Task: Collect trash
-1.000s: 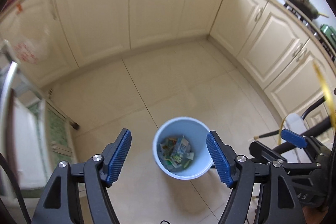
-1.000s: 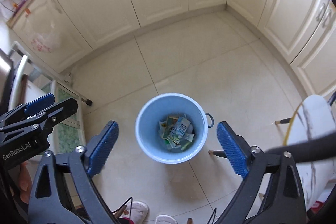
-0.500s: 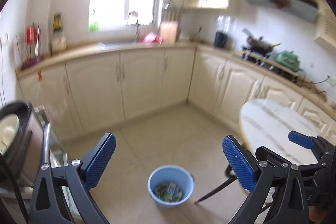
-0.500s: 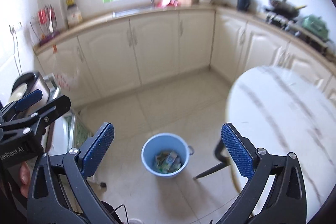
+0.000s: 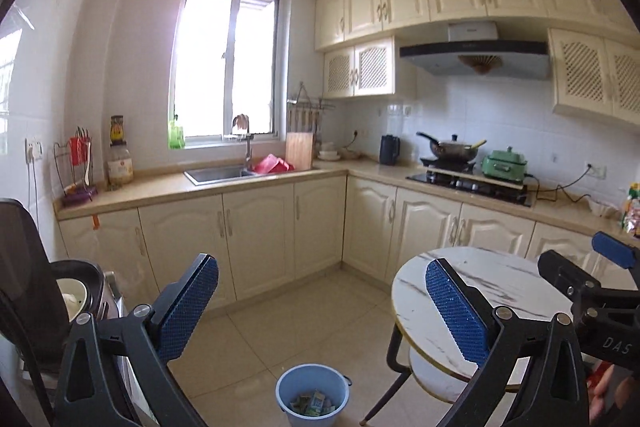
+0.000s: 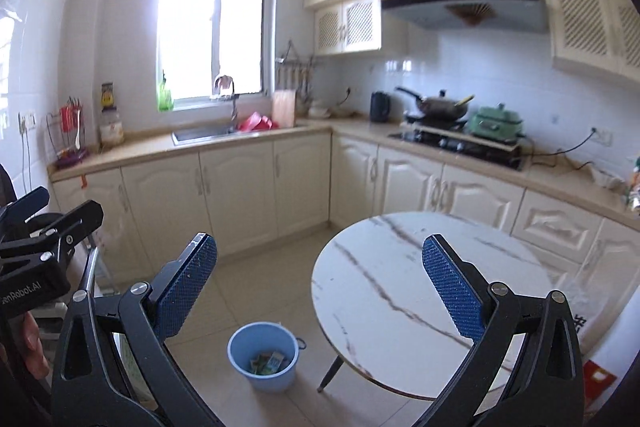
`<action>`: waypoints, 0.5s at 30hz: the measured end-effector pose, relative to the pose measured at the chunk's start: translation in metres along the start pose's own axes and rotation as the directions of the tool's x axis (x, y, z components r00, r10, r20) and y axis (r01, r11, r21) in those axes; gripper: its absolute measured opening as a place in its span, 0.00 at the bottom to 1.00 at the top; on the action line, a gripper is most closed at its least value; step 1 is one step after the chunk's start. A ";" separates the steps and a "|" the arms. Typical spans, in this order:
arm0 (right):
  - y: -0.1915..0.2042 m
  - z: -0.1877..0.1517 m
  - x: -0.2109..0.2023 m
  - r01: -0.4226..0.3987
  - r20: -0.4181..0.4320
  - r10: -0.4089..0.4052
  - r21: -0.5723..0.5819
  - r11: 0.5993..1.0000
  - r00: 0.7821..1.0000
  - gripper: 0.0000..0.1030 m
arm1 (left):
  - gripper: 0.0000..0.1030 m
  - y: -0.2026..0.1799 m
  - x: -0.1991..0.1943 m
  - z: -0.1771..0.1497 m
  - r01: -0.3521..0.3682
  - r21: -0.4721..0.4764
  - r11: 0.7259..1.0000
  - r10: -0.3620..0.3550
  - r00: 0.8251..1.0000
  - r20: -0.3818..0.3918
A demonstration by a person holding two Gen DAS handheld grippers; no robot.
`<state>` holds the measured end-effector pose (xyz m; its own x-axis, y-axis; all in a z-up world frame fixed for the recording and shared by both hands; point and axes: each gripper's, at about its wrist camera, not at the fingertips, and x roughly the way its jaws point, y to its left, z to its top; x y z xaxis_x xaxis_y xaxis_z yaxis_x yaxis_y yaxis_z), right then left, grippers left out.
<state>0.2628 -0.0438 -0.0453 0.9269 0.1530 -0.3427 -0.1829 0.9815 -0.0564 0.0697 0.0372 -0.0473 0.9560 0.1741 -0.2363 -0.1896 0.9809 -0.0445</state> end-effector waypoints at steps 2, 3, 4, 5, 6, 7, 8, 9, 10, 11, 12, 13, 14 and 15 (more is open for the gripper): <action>0.000 0.006 -0.025 0.003 0.040 -0.004 0.003 1.000 0.999 1.00 | 0.99 0.001 -0.039 -0.009 0.007 0.012 1.000 -0.007 1.000 0.027; 0.000 0.008 -0.037 0.000 0.059 0.000 0.003 1.000 0.998 1.00 | 0.99 0.002 -0.054 -0.014 0.016 0.020 1.000 -0.017 0.999 0.044; 0.000 0.011 -0.046 -0.007 0.074 0.007 0.002 1.000 0.997 1.00 | 0.99 -0.002 -0.069 -0.016 0.028 0.029 0.999 -0.030 0.998 0.062; -0.001 0.012 -0.055 -0.006 0.090 0.005 0.004 1.000 0.996 1.00 | 0.99 0.002 -0.077 -0.021 0.030 0.030 0.999 -0.032 0.997 0.073; 0.000 0.013 -0.063 0.002 0.101 -0.002 0.007 1.000 0.995 1.00 | 0.99 0.006 -0.090 -0.028 0.026 0.028 0.999 -0.028 0.996 0.082; -0.001 0.013 -0.069 0.000 0.110 -0.001 0.009 1.000 0.994 1.00 | 0.99 0.009 -0.103 -0.033 0.020 0.026 0.999 -0.023 0.996 0.090; -0.002 0.013 -0.075 -0.004 0.118 0.003 0.013 1.000 0.993 1.00 | 0.99 0.012 -0.113 -0.038 0.020 0.023 1.000 -0.022 0.995 0.098; 0.000 0.013 -0.079 -0.004 0.122 0.001 0.017 1.000 0.993 1.00 | 0.99 0.012 -0.124 -0.043 0.024 0.023 0.999 -0.026 0.994 0.103; 0.000 0.013 -0.083 -0.001 0.128 -0.002 0.024 1.000 0.992 1.00 | 0.99 0.012 -0.134 -0.048 0.030 0.024 0.999 -0.032 0.994 0.108; 0.000 0.013 -0.087 0.000 0.137 -0.004 0.027 1.000 0.991 1.00 | 0.99 0.018 -0.145 -0.055 0.031 0.025 0.999 -0.034 0.993 0.112; 0.000 0.013 -0.091 0.001 0.144 -0.004 0.026 1.000 0.990 1.00 | 0.99 0.019 -0.146 -0.058 0.030 0.028 0.999 -0.033 0.993 0.113; 0.000 0.011 -0.095 0.003 0.148 -0.006 0.023 1.000 0.989 1.00 | 0.99 0.018 -0.154 -0.062 0.029 0.029 0.999 -0.032 0.993 0.113; 0.001 0.011 -0.097 0.007 0.150 -0.010 0.021 1.000 0.989 1.00 | 0.99 0.022 -0.154 -0.063 0.032 0.030 0.999 -0.035 0.993 0.112; 0.001 0.011 -0.098 0.012 0.152 -0.015 0.020 1.000 0.988 1.00 | 0.99 0.022 -0.156 -0.065 0.035 0.031 0.999 -0.038 0.993 0.111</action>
<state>0.1754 -0.0568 -0.0015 0.9686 0.1540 -0.1950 -0.1651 0.9854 -0.0418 -0.0983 0.0260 -0.0743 0.9814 0.1454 -0.1253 -0.1493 0.9885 -0.0225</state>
